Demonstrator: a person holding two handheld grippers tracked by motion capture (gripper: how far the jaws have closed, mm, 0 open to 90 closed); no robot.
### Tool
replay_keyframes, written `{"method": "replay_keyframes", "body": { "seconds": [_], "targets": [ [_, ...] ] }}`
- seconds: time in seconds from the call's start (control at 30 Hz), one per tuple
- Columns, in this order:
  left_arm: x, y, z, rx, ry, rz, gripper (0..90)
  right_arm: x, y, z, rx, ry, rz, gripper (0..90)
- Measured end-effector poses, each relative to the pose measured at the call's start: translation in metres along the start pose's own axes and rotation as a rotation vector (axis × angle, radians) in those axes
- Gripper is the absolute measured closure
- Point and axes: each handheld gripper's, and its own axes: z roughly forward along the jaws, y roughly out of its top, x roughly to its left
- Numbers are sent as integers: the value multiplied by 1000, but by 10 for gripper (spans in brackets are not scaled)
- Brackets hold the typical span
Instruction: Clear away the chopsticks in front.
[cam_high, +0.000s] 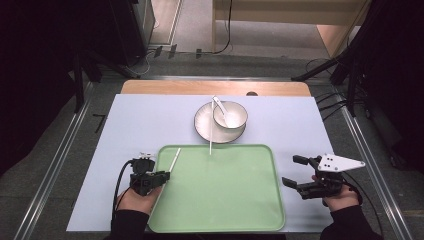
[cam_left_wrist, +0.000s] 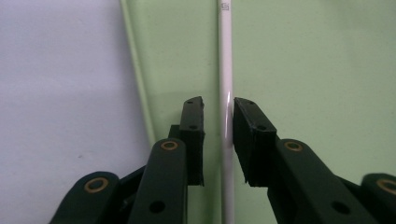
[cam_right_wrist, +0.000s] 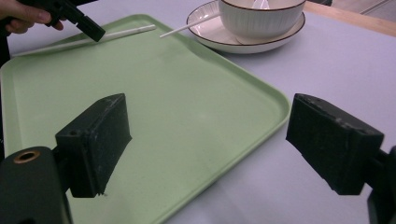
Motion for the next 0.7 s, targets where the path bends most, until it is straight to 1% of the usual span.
{"method": "replay_keyframes", "body": {
  "seconds": [0.13,0.17,0.23,0.27,0.37,0.5,0.53,0.57,0.63,0.7],
  "targets": [
    [9,2,-2,5,-19,-38,703,0,0,0,0,-1,0,140],
    [12,3,-3,9,-34,-39,686,0,0,0,-1,-1,0,140],
    [16,5,-4,0,-73,-61,667,0,0,0,0,0,-1,140],
    [17,6,-5,0,-85,-64,655,0,0,0,0,0,0,140],
    [19,8,-7,-11,-107,-60,635,0,0,0,-1,0,-1,140],
    [20,8,-9,-9,-121,-51,631,0,0,0,-1,1,-2,140],
    [20,8,-9,-7,-125,-51,650,0,0,0,-1,1,-2,140],
    [19,8,-8,1,-124,-45,650,0,0,0,-1,1,-2,140],
    [17,6,-6,12,-128,-46,725,0,0,0,-1,1,-2,140],
    [14,6,-3,32,-120,-32,748,0,0,0,-1,1,-2,140]
  ]
}}
